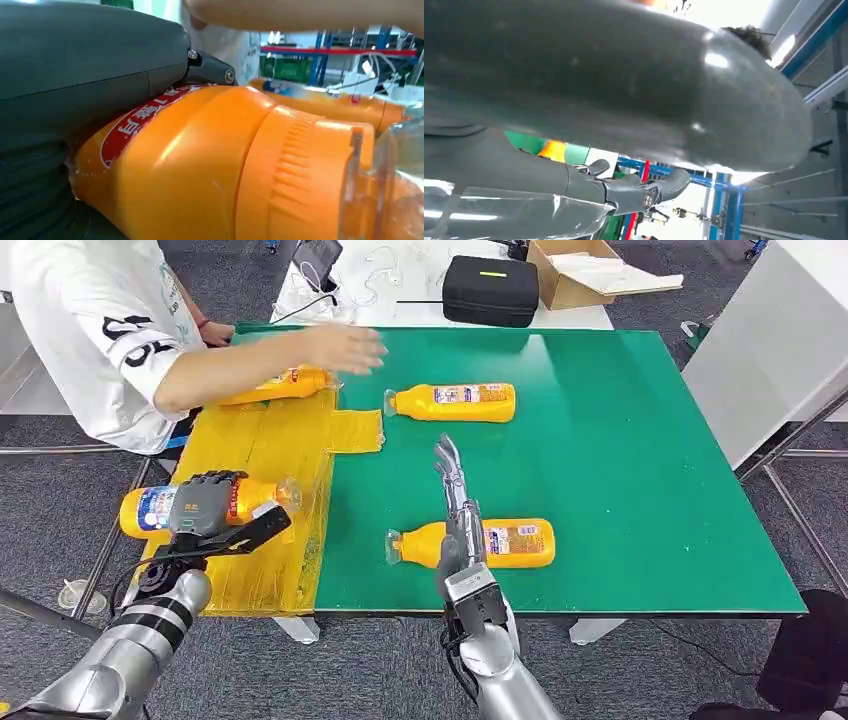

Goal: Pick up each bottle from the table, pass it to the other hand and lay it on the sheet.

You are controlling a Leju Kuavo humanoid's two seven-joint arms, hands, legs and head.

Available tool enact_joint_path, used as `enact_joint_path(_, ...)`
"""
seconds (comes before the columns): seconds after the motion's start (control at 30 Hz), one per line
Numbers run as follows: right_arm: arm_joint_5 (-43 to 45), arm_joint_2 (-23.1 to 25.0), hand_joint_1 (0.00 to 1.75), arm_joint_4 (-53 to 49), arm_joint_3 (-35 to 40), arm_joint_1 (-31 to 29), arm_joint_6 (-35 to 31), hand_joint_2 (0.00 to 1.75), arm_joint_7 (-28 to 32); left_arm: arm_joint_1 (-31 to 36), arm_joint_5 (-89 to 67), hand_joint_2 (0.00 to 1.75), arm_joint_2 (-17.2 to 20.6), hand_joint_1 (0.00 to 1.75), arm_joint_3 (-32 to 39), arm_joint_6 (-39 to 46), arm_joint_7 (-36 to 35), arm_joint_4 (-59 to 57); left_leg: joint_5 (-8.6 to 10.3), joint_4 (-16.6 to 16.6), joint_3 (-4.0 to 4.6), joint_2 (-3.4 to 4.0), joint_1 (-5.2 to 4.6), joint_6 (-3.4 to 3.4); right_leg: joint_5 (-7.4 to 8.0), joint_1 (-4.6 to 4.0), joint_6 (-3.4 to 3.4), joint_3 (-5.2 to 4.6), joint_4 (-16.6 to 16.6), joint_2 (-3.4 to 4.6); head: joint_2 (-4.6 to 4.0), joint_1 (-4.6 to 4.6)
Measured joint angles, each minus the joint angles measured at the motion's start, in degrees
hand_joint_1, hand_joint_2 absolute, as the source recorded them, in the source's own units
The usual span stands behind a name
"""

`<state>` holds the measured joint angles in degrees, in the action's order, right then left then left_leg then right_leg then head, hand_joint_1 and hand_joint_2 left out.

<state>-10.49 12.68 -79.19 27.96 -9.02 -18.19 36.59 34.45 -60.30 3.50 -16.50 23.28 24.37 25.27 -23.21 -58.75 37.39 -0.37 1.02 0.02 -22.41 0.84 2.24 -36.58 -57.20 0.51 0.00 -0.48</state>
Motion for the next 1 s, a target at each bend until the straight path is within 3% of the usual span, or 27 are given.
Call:
enact_joint_path(0.37,0.00,0.00,0.00,-0.04,0.44,0.00,0.81,0.00,-0.59,-0.08,0.94,1.75,0.70,1.75,0.15,-2.71,0.88,-1.81,0.00,0.00,0.01,0.00,0.01,0.00,0.00,-0.02,0.00,0.00,0.00,0.00,0.00,0.00)
enact_joint_path(0.77,0.02,0.00,0.00,0.52,0.50,-0.10,2.01,0.00,-1.03,-0.15,2.84,1.75,0.70,1.73,0.31,-12.35,6.85,-2.23,0.01,0.00,-0.01,-0.12,0.01,0.00,0.00,-0.01,-0.01,0.08,0.00,-0.03,0.00,0.00)
enact_joint_path(0.8,0.02,0.00,0.00,0.72,0.50,-0.22,2.25,0.00,-1.05,-0.17,3.12,1.75,0.72,0.66,0.31,-13.61,8.23,-2.23,0.01,0.00,-0.03,-0.19,0.01,0.00,-0.01,-0.01,-0.01,0.12,0.00,-0.07,0.02,-0.02)
enact_joint_path(0.87,0.07,0.00,0.00,1.22,0.50,-0.73,2.67,0.00,-1.09,-0.21,3.41,1.75,0.72,0.31,0.31,-15.09,10.32,-2.23,0.02,0.00,-0.05,-0.33,0.01,0.00,-0.02,-0.01,-0.01,0.20,0.00,-0.22,0.00,-0.02)
enact_joint_path(0.9,0.07,0.00,0.00,1.59,0.52,-1.03,2.80,0.00,-1.09,-0.29,3.41,1.75,0.72,0.00,0.33,-15.67,11.17,-2.23,0.03,0.00,-0.09,-0.43,0.01,-0.01,-0.04,-0.01,-0.02,0.26,0.00,-0.30,0.00,-0.02)
enact_joint_path(1.0,0.18,0.09,0.00,2.51,0.52,-1.49,3.17,0.00,-1.12,-0.54,3.32,1.75,0.72,0.00,0.04,-17.91,12.68,-2.25,0.03,0.01,-0.14,-0.50,0.01,-0.01,-0.05,-0.01,-0.02,0.33,0.01,-0.35,0.00,-0.02)
